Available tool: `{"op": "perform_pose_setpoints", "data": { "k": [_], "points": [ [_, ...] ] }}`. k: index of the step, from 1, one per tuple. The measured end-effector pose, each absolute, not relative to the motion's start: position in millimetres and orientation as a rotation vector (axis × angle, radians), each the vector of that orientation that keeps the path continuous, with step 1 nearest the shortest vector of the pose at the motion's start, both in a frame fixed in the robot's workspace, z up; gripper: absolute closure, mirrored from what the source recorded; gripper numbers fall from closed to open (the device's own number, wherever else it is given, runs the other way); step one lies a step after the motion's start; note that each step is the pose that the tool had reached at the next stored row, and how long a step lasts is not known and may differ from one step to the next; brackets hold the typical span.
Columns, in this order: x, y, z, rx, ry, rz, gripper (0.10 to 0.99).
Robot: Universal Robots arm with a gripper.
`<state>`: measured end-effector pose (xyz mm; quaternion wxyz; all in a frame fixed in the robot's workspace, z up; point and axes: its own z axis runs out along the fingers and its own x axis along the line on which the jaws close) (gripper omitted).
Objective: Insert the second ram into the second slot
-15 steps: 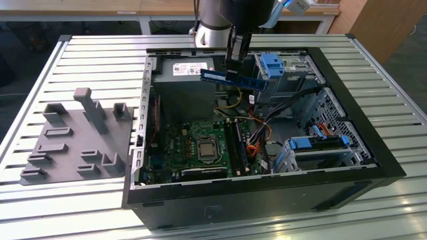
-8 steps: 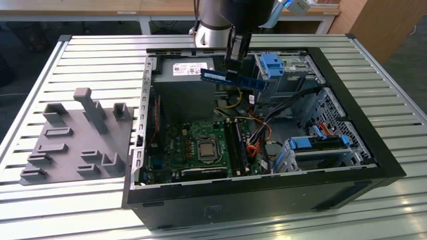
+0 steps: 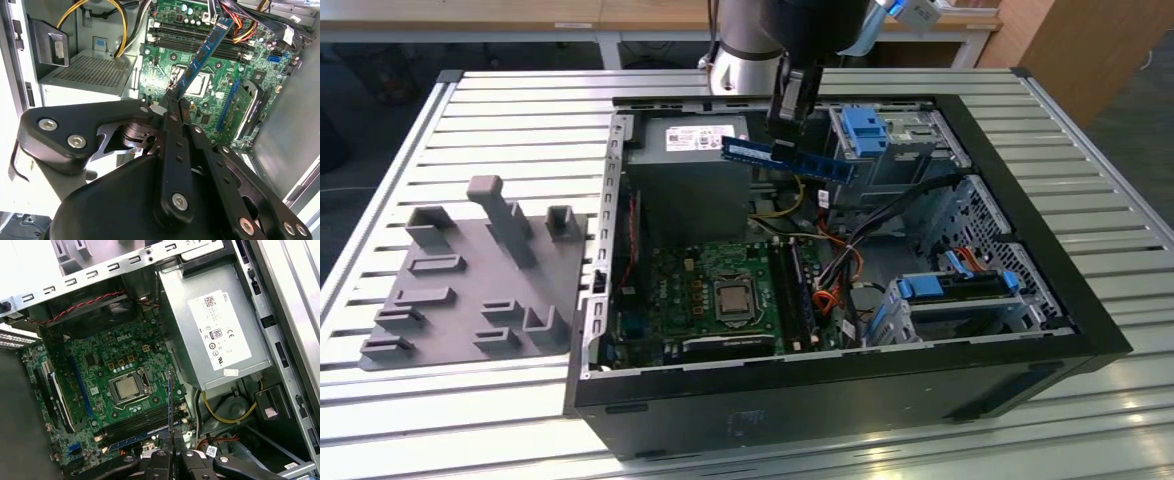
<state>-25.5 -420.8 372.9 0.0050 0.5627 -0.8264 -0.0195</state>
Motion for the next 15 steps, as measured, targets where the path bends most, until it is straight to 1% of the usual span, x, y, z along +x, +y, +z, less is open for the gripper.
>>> {"op": "perform_pose_setpoints", "data": {
  "k": [15],
  "points": [
    [-25.5, -420.8, 372.9, 1.706, -2.626, -0.061, 0.957]
  ]
}}
